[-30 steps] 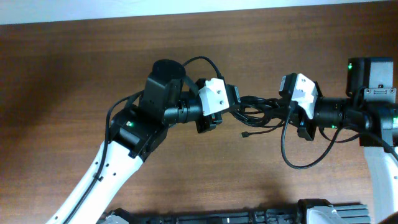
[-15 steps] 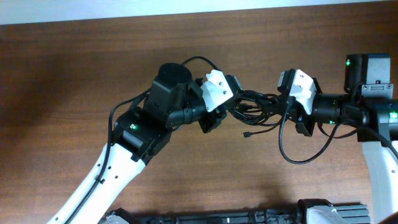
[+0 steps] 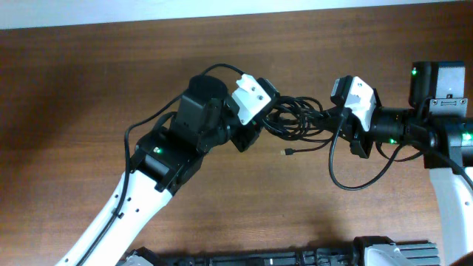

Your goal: Untangle cables

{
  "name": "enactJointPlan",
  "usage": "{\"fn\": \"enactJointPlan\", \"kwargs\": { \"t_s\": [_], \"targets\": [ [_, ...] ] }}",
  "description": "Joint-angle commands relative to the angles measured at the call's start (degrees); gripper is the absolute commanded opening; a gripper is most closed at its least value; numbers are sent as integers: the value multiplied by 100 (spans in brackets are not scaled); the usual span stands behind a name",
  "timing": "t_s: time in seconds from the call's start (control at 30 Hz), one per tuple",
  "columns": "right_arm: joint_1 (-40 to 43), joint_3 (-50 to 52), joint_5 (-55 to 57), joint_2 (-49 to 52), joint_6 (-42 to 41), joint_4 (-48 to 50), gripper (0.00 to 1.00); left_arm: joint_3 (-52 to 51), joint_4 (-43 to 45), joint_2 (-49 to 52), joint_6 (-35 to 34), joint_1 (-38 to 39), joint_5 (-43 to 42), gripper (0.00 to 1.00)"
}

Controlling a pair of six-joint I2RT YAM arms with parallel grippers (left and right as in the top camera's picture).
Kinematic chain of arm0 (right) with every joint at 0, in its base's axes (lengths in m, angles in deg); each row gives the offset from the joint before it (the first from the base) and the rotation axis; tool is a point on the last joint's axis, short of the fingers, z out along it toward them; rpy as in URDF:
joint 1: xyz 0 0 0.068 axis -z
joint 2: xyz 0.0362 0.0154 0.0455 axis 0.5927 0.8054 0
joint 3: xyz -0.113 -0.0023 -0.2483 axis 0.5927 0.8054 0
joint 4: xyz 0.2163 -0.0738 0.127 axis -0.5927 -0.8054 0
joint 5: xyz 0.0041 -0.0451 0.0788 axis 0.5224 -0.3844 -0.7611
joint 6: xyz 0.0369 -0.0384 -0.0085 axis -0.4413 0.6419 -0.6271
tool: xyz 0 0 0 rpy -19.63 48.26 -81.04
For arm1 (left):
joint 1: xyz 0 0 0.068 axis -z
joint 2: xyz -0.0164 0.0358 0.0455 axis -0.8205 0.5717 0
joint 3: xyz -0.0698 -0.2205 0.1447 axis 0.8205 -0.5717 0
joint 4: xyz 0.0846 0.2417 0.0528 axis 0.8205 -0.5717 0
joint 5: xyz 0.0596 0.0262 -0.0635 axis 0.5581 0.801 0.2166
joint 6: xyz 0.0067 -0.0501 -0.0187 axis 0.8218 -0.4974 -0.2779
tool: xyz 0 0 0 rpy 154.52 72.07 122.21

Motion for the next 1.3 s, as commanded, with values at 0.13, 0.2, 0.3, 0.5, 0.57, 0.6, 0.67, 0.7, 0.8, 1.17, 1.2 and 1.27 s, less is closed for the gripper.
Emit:
{"fn": "enactJointPlan", "kwargs": {
  "t_s": [0.13,0.2,0.3,0.5,0.57,0.6,0.67,0.7,0.8,1.17,1.2,1.27],
  "targets": [
    [9,-76,-83,-98,-70,9,4,52,-90,-39,-643,-160,1495,0],
    [9,-76,-81,-98,-79,9,4,52,-87,-39,-922,-160,1733,0],
    [9,-76,-59,-98,-243,13,4,52,-63,-39,-1231,-170,1878,0],
    [9,-76,728,-98,-841,37,4,52,63,-39,-1237,-170,1880,0],
    [9,-76,1008,-98,-1023,33,4,52,129,-39,-1235,-170,1884,0],
    [9,-76,1095,-98,-1082,33,4,52,153,-39,-1235,-170,1917,0],
    [9,-76,1237,-98,-1080,7,4,52,179,-39,-1237,-170,2175,0],
    [9,-76,1296,-98,-1078,-7,4,52,184,-39,-1237,-170,2306,0],
    [9,-76,1480,-98,-1080,-52,4,52,186,-39,-1237,-170,2549,0],
    [9,-74,2682,-55,-1873,-76,4,52,249,-42,-1493,-170,2865,0],
    [9,-74,2708,-44,-1873,-96,4,52,271,-42,-1491,-170,2865,0],
    [9,-74,2710,-28,-1873,-96,5,52,295,-42,-1491,-170,2846,0]
  ]
}}
